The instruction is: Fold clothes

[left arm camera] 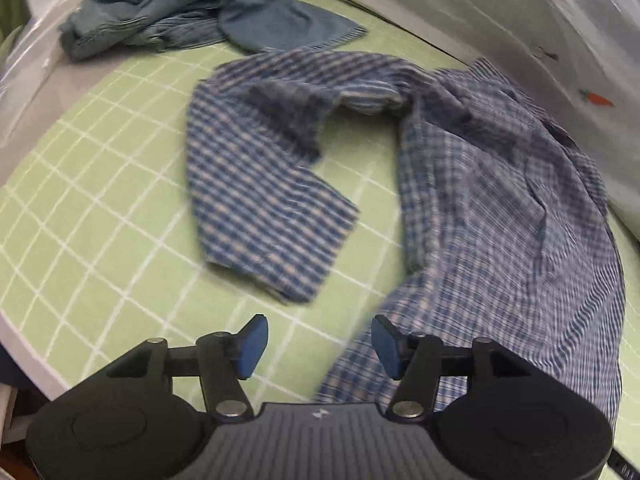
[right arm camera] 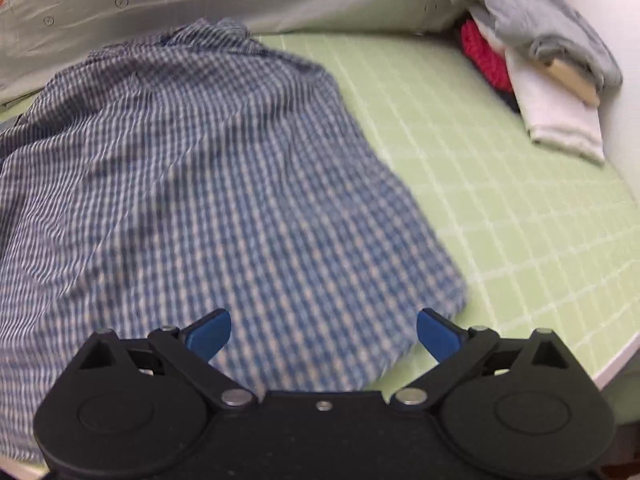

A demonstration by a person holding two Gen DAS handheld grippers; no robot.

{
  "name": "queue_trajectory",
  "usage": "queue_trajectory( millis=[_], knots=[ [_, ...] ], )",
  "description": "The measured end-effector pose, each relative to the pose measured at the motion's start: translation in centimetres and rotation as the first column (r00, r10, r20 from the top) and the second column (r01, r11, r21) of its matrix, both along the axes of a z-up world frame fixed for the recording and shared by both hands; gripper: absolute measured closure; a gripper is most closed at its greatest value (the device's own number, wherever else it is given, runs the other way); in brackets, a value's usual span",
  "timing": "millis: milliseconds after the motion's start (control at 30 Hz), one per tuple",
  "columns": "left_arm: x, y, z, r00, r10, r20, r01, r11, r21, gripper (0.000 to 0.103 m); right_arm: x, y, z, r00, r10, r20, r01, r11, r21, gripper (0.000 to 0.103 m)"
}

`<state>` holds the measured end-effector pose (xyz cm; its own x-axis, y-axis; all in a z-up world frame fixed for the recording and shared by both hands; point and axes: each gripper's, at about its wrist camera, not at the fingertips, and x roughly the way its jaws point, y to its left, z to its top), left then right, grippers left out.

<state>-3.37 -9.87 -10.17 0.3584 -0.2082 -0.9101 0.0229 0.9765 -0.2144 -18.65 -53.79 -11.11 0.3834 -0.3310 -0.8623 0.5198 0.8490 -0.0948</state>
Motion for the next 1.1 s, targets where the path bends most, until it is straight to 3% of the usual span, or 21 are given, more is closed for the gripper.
queue_trajectory(
  millis=[167, 267, 300, 333, 367, 400, 433, 500, 533, 567, 600, 900, 967, 1000, 1033, 1067, 1100],
  knots=[
    [-0.4, -2.9, -0.9, 0.994, -0.112, 0.000, 0.112, 0.991, 0.069, 0.041, 1.7, -3.4, -0.8, 0.999, -0.045, 0.030, 0.045, 0.999, -0.025, 0.002],
    [-0.2, -3.4, -1.8, 0.995, -0.099, -0.024, 0.102, 0.989, 0.105, 0.044, 2.3, -6.3, -2.1, 0.996, -0.083, 0.038, 0.083, 0.997, 0.009, 0.012],
    [-0.1, -3.1, -2.1, 0.997, -0.076, -0.034, 0.080, 0.991, 0.109, 0.056, 2.5, -6.7, -2.3, 0.996, -0.083, 0.041, 0.083, 0.996, 0.013, 0.017],
    [0.0, -2.7, -2.4, 0.998, -0.050, -0.041, 0.054, 0.993, 0.104, 0.078, 2.7, -7.1, -2.6, 0.996, -0.083, 0.044, 0.082, 0.996, 0.016, 0.019],
    [0.1, -2.4, -2.6, 0.999, -0.024, -0.048, 0.029, 0.995, 0.099, 0.091, 2.7, -7.4, -2.7, 0.996, -0.071, 0.060, 0.070, 0.997, 0.027, 0.021],
    [0.2, -2.1, -2.8, 0.999, -0.003, -0.053, 0.008, 0.996, 0.093, 0.098, 2.7, -7.7, -2.7, 0.995, -0.059, 0.077, 0.056, 0.998, 0.037, 0.026],
    [0.3, -1.8, -2.8, 0.999, 0.014, -0.050, -0.010, 0.996, 0.089, 0.098, 2.7, -7.9, -2.7, 0.995, -0.042, 0.095, 0.036, 0.998, 0.058, 0.033],
    [0.3, -1.4, -2.6, 0.998, 0.037, -0.044, -0.033, 0.995, 0.093, 0.100, 2.7, -7.4, -2.3, 0.993, 0.040, 0.107, -0.046, 0.998, 0.053, 0.067],
    [0.4, -1.3, -2.4, 0.998, 0.047, -0.041, -0.042, 0.994, 0.098, 0.100, 2.7, -7.1, -2.2, 0.990, 0.081, 0.112, -0.087, 0.995, 0.049, 0.074],
    [0.4, -1.1, -2.3, 0.998, 0.056, -0.038, -0.051, 0.993, 0.103, 0.100, 2.7, -6.9, -2.2, 0.989, 0.109, 0.103, -0.113, 0.993, 0.032, 0.094],
    [0.5, -0.9, -2.1, 0.997, 0.066, -0.036, -0.062, 0.992, 0.106, 0.100, 2.6, -6.7, -2.2, 0.986, 0.136, 0.092, -0.138, 0.990, 0.015, 0.101],
    [-0.1, 1.0, -0.9, 0.985, 0.158, -0.070, -0.150, 0.983, 0.106, 0.100, -2.6, -5.6, -1.8, 0.999, 0.029, 0.035, -0.031, 0.998, 0.051, 0.101],
    [-0.5, 1.1, -0.7, 0.982, 0.171, -0.085, -0.161, 0.981, 0.111, 0.095, -3.4, -4.8, -1.6, 1.000, 0.017, 0.006, -0.018, 0.999, 0.048, 0.100],
    [-0.7, 1.0, -0.4, 0.981, 0.178, -0.083, -0.169, 0.980, 0.106, 0.087, -3.4, -4.7, -1.5, 1.000, 0.009, -0.001, -0.009, 0.998, 0.059, 0.098],
    [-0.7, 0.9, 0.0, 0.980, 0.183, -0.075, -0.175, 0.980, 0.097, 0.073, -3.4, -4.6, -1.4, 1.000, 0.002, -0.008, -0.001, 0.998, 0.070, 0.095],
    [-0.8, 0.7, 0.5, 0.981, 0.188, -0.058, -0.183, 0.980, 0.083, 0.066, -3.4, -4.6, -1.2, 1.000, -0.006, -0.015, 0.007, 0.997, 0.080, 0.082],
    [-0.7, 0.5, 1.1, 0.981, 0.192, -0.038, -0.189, 0.979, 0.069, 0.056, -3.2, -4.9, -1.0, 1.000, -0.021, 0.000, 0.021, 0.995, 0.098, 0.059]
  ],
)
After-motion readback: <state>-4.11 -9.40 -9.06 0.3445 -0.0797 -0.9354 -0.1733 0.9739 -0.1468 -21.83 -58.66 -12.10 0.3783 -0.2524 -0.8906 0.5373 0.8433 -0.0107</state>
